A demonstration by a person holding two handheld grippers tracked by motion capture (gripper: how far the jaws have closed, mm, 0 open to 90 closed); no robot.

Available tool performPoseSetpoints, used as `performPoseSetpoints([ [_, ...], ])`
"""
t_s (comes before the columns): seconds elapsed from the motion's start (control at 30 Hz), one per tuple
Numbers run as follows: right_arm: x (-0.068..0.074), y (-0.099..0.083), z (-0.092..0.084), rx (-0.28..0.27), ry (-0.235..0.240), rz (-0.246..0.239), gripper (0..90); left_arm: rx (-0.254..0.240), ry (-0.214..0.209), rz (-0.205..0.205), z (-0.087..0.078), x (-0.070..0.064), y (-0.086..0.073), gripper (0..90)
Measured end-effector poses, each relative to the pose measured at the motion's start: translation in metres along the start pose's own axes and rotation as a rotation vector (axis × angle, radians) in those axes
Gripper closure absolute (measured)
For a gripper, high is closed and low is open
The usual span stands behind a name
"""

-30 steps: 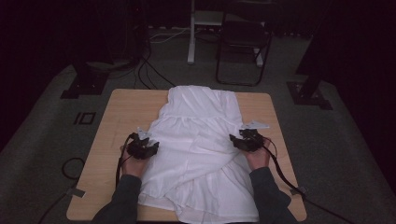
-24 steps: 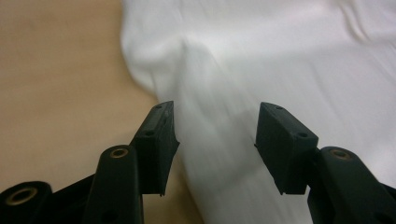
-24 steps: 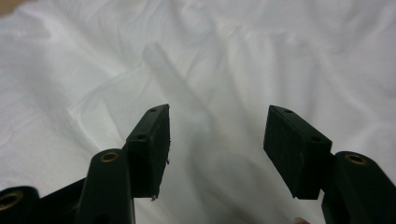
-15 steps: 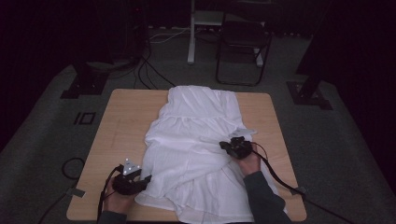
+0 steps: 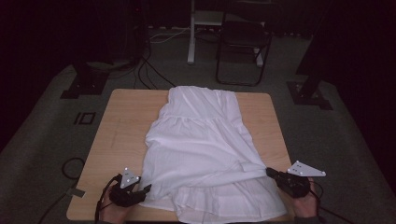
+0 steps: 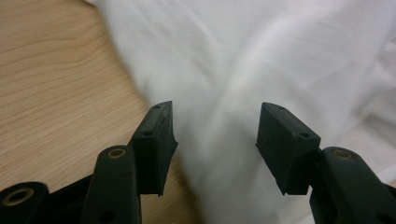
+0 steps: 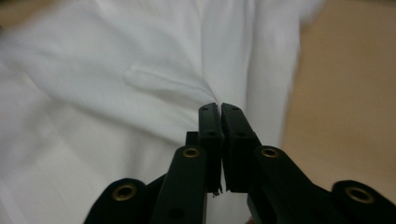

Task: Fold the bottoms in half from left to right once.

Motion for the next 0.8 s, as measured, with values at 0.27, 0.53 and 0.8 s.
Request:
performPoseSetpoints([
  [0.27, 0.002, -0.021, 0.001, 0.028, -0.012, 0.055, 52.6, 0.038, 0.001, -0.018, 0.005, -0.002, -0.007, 43.6],
  [0.53, 0.023, -0.006, 0.053, 0.084, 0.016, -0.059, 42.5, 0.022, -0.07, -0.035, -0.011, -0.012, -0.02, 30.9],
  [0.8, 0.008, -0.009, 0.093, 0.164, -0.001, -0.02, 53.7, 0.026, -0.062, -0.021, -0.007, -0.009, -0.032, 44.9],
])
Point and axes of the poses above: each handheld gripper's, and its own axes: z roughly forward along the jaws, y roughly out of its top, x roughly to its left, the point moved 10 cm from there along z, roughly forward along the jaws, and after that the axes turned 9 degrees about -x, right-handed, at the moved point
